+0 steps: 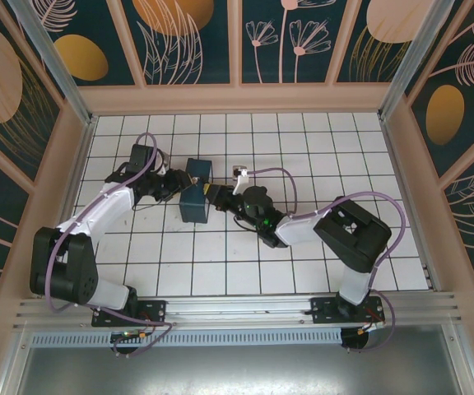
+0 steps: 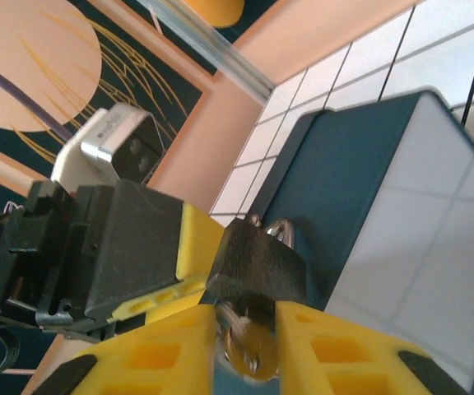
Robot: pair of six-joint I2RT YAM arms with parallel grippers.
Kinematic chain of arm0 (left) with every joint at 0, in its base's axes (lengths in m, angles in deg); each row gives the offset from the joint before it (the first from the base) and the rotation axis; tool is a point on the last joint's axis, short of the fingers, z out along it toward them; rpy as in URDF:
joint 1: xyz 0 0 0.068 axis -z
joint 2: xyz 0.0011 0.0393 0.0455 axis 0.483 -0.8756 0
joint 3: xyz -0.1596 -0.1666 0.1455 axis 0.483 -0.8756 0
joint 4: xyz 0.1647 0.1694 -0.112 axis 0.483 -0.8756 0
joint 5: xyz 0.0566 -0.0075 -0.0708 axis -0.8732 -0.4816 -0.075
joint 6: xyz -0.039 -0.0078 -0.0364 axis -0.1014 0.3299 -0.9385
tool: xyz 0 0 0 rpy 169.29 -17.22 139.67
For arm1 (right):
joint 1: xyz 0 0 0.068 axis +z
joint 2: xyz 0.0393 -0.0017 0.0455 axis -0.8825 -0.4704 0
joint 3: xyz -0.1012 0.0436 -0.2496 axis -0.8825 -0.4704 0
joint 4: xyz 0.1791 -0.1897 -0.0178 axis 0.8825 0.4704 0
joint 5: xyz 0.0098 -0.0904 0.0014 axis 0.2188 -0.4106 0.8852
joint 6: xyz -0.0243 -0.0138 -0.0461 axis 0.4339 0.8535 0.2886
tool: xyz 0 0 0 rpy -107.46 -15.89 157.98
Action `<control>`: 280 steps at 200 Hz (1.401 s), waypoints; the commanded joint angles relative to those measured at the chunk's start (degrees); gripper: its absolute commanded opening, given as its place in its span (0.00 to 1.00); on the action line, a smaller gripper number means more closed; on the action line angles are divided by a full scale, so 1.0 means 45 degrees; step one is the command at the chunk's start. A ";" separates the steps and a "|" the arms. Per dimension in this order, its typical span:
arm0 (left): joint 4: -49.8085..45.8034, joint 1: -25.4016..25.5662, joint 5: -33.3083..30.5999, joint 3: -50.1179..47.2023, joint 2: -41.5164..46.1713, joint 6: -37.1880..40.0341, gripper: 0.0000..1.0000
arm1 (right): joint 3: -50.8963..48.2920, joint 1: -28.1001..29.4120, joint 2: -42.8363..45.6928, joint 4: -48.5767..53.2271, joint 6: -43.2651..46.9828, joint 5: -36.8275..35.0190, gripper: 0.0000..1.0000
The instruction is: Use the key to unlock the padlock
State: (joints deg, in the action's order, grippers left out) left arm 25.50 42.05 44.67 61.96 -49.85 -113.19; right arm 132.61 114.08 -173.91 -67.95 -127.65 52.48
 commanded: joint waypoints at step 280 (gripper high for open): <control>0.0065 -0.0021 0.0027 -0.1014 0.0644 0.0796 0.41 | 1.0886 -0.0388 -0.1690 1.8958 1.3109 0.0353 0.50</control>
State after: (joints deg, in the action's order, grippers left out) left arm 24.15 42.09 44.04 58.94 -45.68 -110.20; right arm 177.85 111.44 -179.40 12.98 -71.06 55.74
